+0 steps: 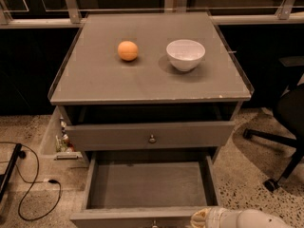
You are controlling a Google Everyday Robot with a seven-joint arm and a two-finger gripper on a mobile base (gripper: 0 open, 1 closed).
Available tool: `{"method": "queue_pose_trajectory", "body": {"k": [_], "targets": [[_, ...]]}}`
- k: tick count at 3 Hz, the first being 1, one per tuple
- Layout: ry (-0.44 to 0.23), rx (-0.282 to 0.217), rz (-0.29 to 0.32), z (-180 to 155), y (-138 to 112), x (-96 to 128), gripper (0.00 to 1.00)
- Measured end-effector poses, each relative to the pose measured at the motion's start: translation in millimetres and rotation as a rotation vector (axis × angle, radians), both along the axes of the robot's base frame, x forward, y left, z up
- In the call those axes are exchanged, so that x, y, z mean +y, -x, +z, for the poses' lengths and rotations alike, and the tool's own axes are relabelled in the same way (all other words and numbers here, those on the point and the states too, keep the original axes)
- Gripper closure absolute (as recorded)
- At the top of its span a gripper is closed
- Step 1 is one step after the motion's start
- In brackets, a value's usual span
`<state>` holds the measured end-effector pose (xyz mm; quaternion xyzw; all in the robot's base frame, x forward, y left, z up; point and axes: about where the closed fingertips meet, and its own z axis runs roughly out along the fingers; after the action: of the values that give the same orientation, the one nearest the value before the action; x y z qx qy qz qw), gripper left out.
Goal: Close middle drawer
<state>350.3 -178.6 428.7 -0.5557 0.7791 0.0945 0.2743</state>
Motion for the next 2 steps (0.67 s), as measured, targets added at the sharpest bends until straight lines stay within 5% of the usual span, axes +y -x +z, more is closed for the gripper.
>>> {"method": "queue_pose_trajectory", "body": {"k": [1, 2], "targets": [[-0.007, -0.018, 0.053, -15.4, 3.2, 9.0, 1.0], [-0.008, -0.018, 0.056, -16.4, 3.8, 9.6, 0.82]]}}
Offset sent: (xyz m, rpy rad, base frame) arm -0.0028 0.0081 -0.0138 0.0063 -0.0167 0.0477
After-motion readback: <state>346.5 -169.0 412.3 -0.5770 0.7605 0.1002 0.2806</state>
